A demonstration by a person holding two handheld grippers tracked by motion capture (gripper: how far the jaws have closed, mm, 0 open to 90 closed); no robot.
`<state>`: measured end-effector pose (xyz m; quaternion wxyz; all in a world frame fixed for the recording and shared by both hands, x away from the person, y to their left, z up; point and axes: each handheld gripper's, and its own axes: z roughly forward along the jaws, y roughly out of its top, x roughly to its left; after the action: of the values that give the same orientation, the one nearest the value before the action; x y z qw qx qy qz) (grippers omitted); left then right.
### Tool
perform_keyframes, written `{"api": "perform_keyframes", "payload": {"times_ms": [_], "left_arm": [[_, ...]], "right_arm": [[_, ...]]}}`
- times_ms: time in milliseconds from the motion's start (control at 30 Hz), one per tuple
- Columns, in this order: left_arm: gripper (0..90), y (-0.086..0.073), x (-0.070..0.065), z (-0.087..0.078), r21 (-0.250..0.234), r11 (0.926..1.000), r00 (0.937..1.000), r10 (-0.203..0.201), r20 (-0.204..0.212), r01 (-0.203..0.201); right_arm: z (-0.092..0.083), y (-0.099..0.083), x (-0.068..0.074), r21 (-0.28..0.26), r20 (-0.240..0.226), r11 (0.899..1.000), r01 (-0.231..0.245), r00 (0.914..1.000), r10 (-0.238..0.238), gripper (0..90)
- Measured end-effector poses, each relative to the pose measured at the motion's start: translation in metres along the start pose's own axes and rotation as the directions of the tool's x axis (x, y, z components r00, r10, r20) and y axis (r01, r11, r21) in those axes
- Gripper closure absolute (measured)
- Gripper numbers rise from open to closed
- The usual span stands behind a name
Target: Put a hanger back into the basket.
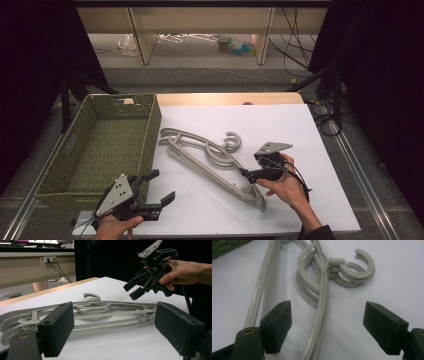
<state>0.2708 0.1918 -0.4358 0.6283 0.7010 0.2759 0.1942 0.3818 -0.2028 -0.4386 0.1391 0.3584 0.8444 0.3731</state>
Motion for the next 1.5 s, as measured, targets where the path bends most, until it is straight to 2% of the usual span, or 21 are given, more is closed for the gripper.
{"api": "perform_keyframes", "payload": {"times_ms": [67, 100, 167, 300, 333, 433, 533, 567, 600, 633, 667, 767, 833, 867, 933, 967, 1033, 1067, 1133, 1367, 1500], "left_arm": [[16.0, 0.000, 0.000, 0.000, 0.001, 1.0000, 1.0000, 0.001, 0.000, -0.001], [16.0, 0.000, 0.000, 0.000, 0.002, 1.0000, 1.0000, 0.002, 0.000, -0.002], [15.9, 0.000, 0.000, 0.000, 0.002, 1.0000, 1.0000, 0.001, 0.001, -0.001], [16.0, 0.000, 0.000, 0.000, 0.003, 1.0000, 1.0000, 0.000, 0.002, 0.000], [16.0, 0.000, 0.000, 0.001, 0.003, 1.0000, 1.0000, 0.001, 0.001, -0.001], [16.0, 0.000, -0.001, 0.000, 0.003, 1.0000, 1.0000, 0.002, 0.003, -0.002], [16.0, 0.000, 0.000, 0.000, 0.002, 1.0000, 1.0000, 0.000, 0.004, 0.000], [16.0, 0.000, 0.000, 0.000, 0.003, 1.0000, 1.0000, -0.001, 0.004, 0.000], [16.0, 0.000, 0.000, 0.000, 0.003, 1.0000, 1.0000, 0.000, 0.004, 0.000], [16.0, 0.000, 0.000, 0.000, 0.002, 1.0000, 1.0000, -0.001, 0.005, 0.001], [16.0, 0.000, 0.000, 0.000, 0.002, 1.0000, 1.0000, -0.001, 0.005, 0.001], [16.0, 0.000, -0.001, 0.001, 0.003, 1.0000, 1.0000, -0.006, 0.006, 0.006], [16.0, 0.000, -0.002, 0.001, 0.004, 0.9999, 0.9999, -0.017, 0.003, 0.017], [16.0, 0.000, -0.001, 0.001, 0.005, 1.0000, 0.9999, 0.005, 0.011, -0.005], [16.0, 0.000, -0.001, 0.001, 0.005, 1.0000, 0.9999, 0.004, 0.012, -0.005], [16.0, 0.000, -0.001, 0.001, 0.006, 1.0000, 0.9999, 0.002, 0.012, -0.002], [16.0, 0.000, -0.001, 0.001, 0.008, 1.0000, 0.9999, -0.001, 0.012, 0.000], [16.0, 0.000, -0.001, 0.001, 0.008, 1.0000, 0.9999, -0.004, 0.011, 0.004], [16.0, 0.000, -0.001, 0.001, 0.010, 0.9999, 0.9999, 0.002, 0.012, -0.003], [16.1, 0.000, -0.001, 0.001, 0.010, 0.9999, 0.9999, 0.006, 0.015, -0.006], [16.1, 0.001, -0.001, 0.001, 0.008, 1.0000, 0.9998, 0.005, 0.017, -0.005]], "right_arm": [[0.002, 0.002, -0.001, 0.010, -0.005, 1.000, 0.007, 1.0000, -0.007, 25.4], [0.004, 0.002, -0.002, -0.010, 0.008, 1.000, 0.009, 0.9999, -0.009, 25.4], [0.005, 0.003, -0.004, 0.028, -0.002, 1.000, -0.003, 1.0000, 0.003, 26.4], [0.012, 0.003, -0.008, 0.043, -0.017, 0.999, 0.000, 0.9999, 0.000, 29.3], [0.016, 0.003, -0.007, 0.038, -0.019, 0.999, 0.005, 0.9998, -0.004, 29.5], [0.026, 0.005, -0.004, 0.097, -0.035, 0.995, 0.020, 0.9992, -0.016, 33.0], [0.035, 0.008, -0.003, 0.101, -0.035, 0.994, 0.044, 0.9986, -0.041, 37.8], [0.036, 0.010, -0.003, 0.130, -0.045, 0.991, 0.031, 0.9987, -0.025, 40.1], [0.041, 0.010, -0.004, 0.111, -0.050, 0.993, 0.034, 0.9983, -0.029, 43.5], [0.042, 0.011, -0.004, 0.119, -0.059, 0.993, 0.013, 0.9982, -0.006, 45.1], [0.045, 0.011, -0.006, 0.134, -0.060, 0.991, 0.028, 0.9980, -0.020, 46.9], [0.050, 0.011, -0.006, 0.170, -0.068, 0.986, 0.000, 0.9976, 0.012, 51.7], [0.053, 0.010, -0.007, 0.167, -0.073, 0.986, -0.005, 0.9972, 0.017, 56.2], [0.054, 0.011, -0.007, 0.174, -0.075, 0.985, -0.013, 0.9968, 0.026, 58.2], [0.055, 0.012, -0.006, 0.189, -0.071, 0.982, -0.027, 0.9966, 0.041, 60.8], [0.057, 0.013, -0.008, 0.182, -0.073, 0.983, -0.003, 0.9972, 0.017, 62.1], [0.060, 0.014, -0.008, 0.172, -0.055, 0.985, -0.017, 0.9981, 0.027, 66.4], [0.059, 0.015, -0.009, 0.181, -0.074, 0.983, -0.010, 0.9970, 0.024, 68.1], [0.061, 0.016, -0.009, 0.187, -0.069, 0.982, -0.002, 0.9975, 0.015, 71.5], [0.058, 0.019, -0.011, 0.192, -0.058, 0.981, -0.019, 0.9978, 0.031, 76.3], [0.051, 0.022, -0.014, 0.141, -0.062, 0.989, -0.035, 0.9971, 0.044, 77.3]]}}
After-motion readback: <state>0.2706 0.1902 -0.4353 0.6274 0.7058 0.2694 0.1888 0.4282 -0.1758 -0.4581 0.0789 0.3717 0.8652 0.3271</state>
